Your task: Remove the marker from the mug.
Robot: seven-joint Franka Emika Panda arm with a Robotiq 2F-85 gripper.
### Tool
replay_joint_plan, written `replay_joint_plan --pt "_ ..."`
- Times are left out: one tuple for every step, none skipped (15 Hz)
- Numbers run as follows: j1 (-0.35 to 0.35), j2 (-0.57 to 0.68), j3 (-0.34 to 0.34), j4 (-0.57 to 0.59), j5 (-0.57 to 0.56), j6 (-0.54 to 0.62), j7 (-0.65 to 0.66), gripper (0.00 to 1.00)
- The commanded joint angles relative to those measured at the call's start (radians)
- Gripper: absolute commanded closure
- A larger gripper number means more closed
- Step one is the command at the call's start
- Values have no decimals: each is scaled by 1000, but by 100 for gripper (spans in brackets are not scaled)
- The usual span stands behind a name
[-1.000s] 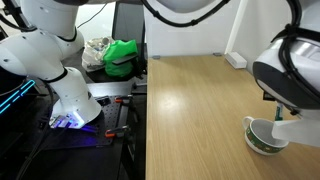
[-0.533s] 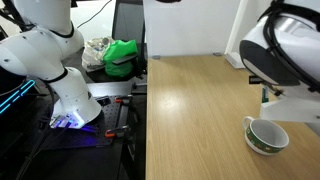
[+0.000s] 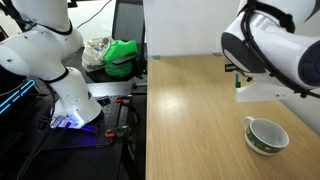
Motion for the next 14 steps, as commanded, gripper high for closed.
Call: replay_joint_plan --pt "45 -46 -12 -76 0 -57 -38 95" --pt "55 -44 -11 -82 -5 -78 -39 95" --pt "67 -42 -10 -90 -12 -92 -43 95" --pt "79 -43 -10 -97 -18 -108 -43 95" --pt "87 -40 -8 -101 -21 -128 -51 95" --pt "97 -39 -8 -107 -28 -147 -49 95" --pt "106 -37 -8 -111 -37 -166 -45 95" --pt "113 -31 -6 -111 -48 -192 -41 95" --pt "120 -25 -5 -112 -58 -215 -40 95" --pt "127 -20 -4 -112 -69 -241 -38 95" --pt "132 -13 -2 -109 -79 -267 -38 95" --pt "139 -8 0 -109 -88 -292 -34 95" --pt "145 -2 1 -107 -98 -313 -34 95" --pt "152 8 3 -102 -108 -333 -34 95"
